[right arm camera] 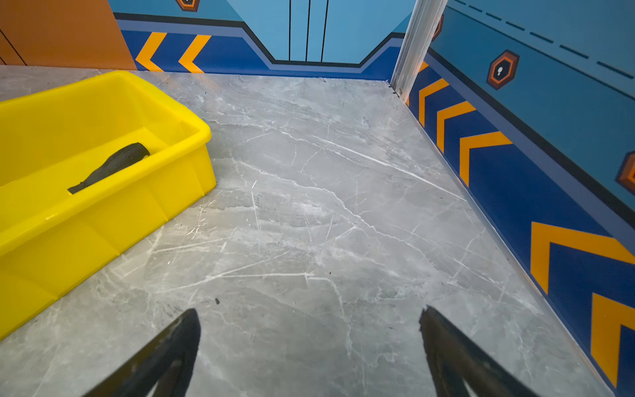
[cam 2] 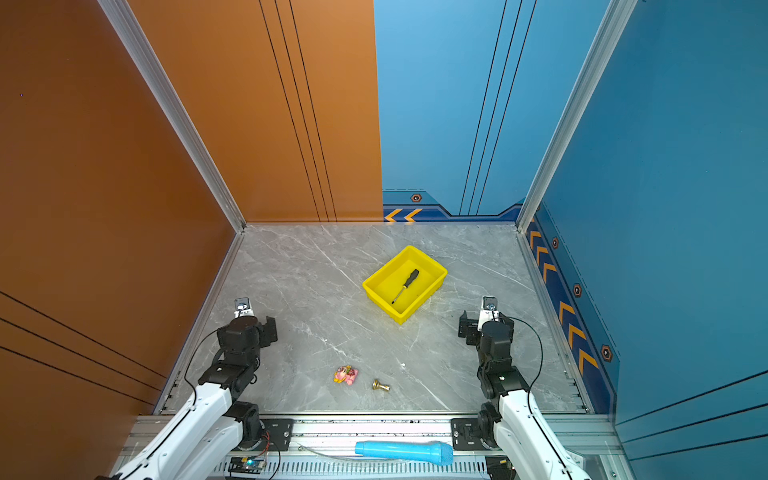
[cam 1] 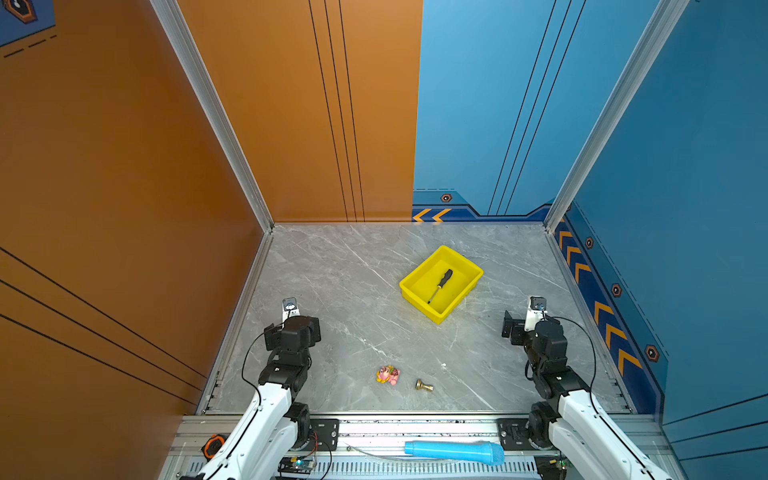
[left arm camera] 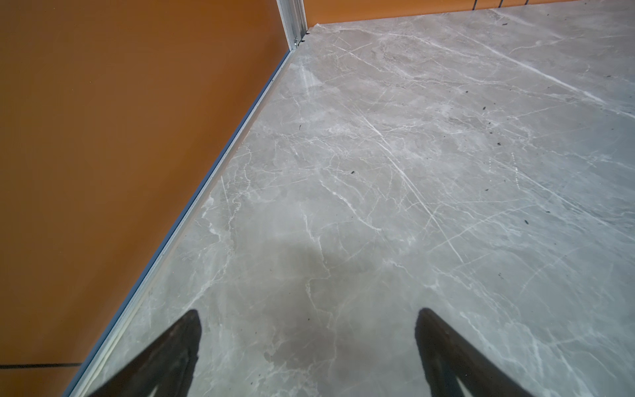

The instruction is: Put the screwdriver in the bin

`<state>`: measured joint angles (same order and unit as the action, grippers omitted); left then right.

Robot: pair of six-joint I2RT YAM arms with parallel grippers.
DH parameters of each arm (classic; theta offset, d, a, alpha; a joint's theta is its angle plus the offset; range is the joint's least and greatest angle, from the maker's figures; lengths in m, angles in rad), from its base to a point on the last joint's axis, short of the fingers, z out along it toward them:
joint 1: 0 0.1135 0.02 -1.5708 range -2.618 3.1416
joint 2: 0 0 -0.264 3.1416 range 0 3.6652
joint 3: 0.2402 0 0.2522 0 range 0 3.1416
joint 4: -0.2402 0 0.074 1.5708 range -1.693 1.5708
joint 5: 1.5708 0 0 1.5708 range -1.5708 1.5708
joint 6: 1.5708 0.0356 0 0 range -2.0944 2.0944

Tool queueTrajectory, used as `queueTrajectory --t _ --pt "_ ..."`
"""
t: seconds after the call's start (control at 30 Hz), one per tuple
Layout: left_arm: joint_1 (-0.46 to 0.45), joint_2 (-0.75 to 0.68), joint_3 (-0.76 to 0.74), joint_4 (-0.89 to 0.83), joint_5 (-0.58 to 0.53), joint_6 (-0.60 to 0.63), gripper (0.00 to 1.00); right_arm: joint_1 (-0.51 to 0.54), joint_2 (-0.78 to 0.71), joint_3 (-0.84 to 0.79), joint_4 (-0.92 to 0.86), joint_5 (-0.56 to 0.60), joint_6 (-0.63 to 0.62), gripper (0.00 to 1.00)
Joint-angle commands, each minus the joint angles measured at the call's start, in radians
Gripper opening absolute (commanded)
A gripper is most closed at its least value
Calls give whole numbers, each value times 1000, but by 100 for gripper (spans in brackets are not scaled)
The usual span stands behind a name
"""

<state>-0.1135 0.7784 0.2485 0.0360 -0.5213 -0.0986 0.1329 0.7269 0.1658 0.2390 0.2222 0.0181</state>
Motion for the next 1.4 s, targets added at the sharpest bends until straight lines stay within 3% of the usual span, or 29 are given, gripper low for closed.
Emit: queueTrajectory --t 0.0,0.57,0.7,0.87,1.1,1.37 --pt "15 71 -3 149 25 -4 98 4 77 -11 173 5 -23 100" --pt "69 309 8 498 145 27 98 -6 579 104 626 31 3 100" --pt "77 372 21 563 143 27 98 -9 637 141 620 30 -15 100" --pt "84 470 58 636 170 29 98 -32 736 124 759 29 -3 100" --pt "81 594 116 724 235 47 98 -63 827 143 807 9 23 100" --pt "76 768 128 879 246 73 98 -87 819 187 708 44 74 100"
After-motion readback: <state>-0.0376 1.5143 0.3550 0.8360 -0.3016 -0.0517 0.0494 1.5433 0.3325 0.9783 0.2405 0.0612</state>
